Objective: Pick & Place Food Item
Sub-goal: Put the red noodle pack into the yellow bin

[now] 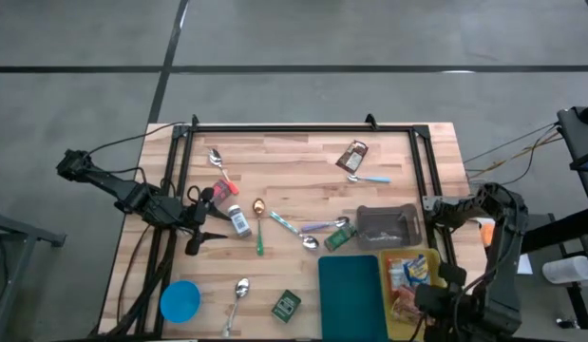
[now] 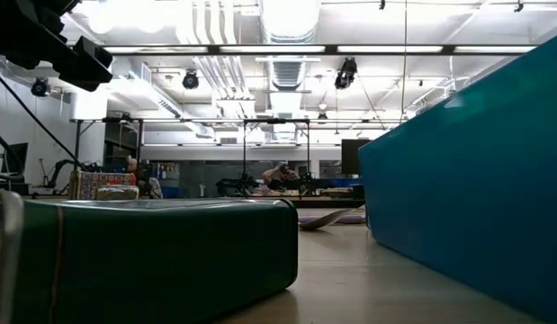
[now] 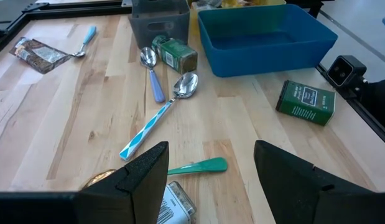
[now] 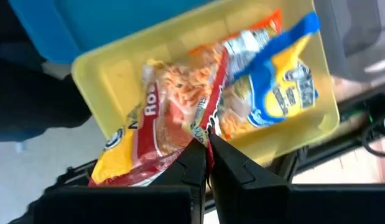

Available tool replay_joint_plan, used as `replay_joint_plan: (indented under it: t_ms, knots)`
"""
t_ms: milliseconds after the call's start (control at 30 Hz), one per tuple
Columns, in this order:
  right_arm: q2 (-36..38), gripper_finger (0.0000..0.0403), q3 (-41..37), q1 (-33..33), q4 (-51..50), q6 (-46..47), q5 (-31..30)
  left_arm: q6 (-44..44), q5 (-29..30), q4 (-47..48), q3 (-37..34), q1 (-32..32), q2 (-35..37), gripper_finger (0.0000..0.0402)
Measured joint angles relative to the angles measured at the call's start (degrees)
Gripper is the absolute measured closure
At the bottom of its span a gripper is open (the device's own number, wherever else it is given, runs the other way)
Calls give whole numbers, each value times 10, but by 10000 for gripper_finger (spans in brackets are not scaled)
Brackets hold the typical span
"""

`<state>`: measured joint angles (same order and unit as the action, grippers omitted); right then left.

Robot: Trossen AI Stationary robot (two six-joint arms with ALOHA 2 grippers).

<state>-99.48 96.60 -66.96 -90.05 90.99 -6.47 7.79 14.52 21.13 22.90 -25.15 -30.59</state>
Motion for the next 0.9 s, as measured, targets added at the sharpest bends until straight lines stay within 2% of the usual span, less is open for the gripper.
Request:
replay_joint_plan:
  t_ms: [200, 500, 767, 900]
  knots:
    - [0, 392, -34, -1, 0, 5, -23, 0, 0, 0, 0, 0, 0, 161]
    - [0, 392, -48, 0, 4, 6, -131, 0, 0, 0, 0, 0, 0, 161]
    - [0, 392, -62, 3, 5, 10, -136, 0, 0, 0, 0, 0, 0, 161]
    - [0, 392, -94, 2, 5, 71, -136, 0, 0, 0, 0, 0, 0, 161]
